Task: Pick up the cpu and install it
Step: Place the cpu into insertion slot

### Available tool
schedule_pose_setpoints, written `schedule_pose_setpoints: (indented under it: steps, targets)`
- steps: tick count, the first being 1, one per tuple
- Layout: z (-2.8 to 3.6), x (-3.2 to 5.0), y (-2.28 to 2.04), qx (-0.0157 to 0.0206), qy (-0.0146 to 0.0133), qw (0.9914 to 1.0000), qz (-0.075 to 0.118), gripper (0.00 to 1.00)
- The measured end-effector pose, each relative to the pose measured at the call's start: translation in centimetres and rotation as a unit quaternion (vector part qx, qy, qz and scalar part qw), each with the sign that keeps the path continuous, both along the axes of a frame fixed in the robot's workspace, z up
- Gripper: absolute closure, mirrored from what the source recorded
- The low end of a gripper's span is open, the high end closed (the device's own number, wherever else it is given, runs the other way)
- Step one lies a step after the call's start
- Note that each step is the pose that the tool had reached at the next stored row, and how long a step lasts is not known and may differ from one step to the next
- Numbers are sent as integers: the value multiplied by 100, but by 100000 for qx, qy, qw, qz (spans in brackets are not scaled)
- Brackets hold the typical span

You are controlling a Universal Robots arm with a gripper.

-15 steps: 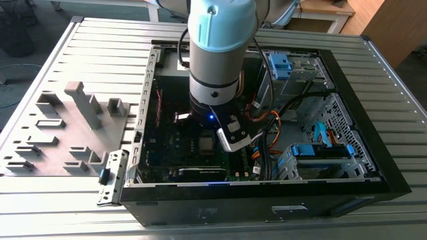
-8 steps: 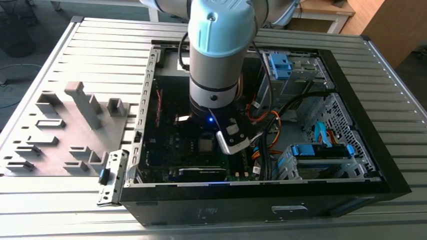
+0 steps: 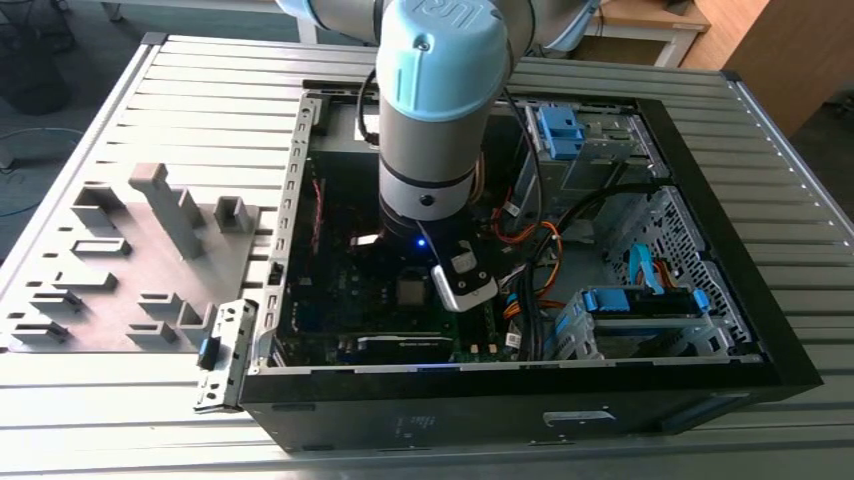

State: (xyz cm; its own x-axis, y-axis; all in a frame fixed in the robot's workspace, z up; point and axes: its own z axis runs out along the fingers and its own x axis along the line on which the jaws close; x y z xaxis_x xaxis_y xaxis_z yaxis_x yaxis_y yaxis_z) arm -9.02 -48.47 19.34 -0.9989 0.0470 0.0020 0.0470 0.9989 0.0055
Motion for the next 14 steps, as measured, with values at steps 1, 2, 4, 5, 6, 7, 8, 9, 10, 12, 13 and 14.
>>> schedule_pose_setpoints:
  steps: [1,2,4,5,6,7,8,9,10,12,13,14]
  targets:
    - [0,0,0,-2,2,100000,-2,53]
    - [-1,0,0,4,-2,100000,-2,53]
    - [-4,0,1,12,-5,100000,-2,53]
    - [-7,1,1,23,-10,100000,45,53]
    - [-7,1,1,12,-6,100000,225,53]
    - [-8,1,1,2,-2,99999,492,53]
    - [-9,2,1,5,-4,99996,845,53]
    - [-10,2,1,11,-2,99993,1173,53]
    - [-10,2,1,36,-4,99989,1503,53]
    - [-10,2,1,146,-6,99981,1940,53]
    - [-10,2,0,342,-12,99979,2016,53]
    - [-12,3,0,980,-26,99974,2061,53]
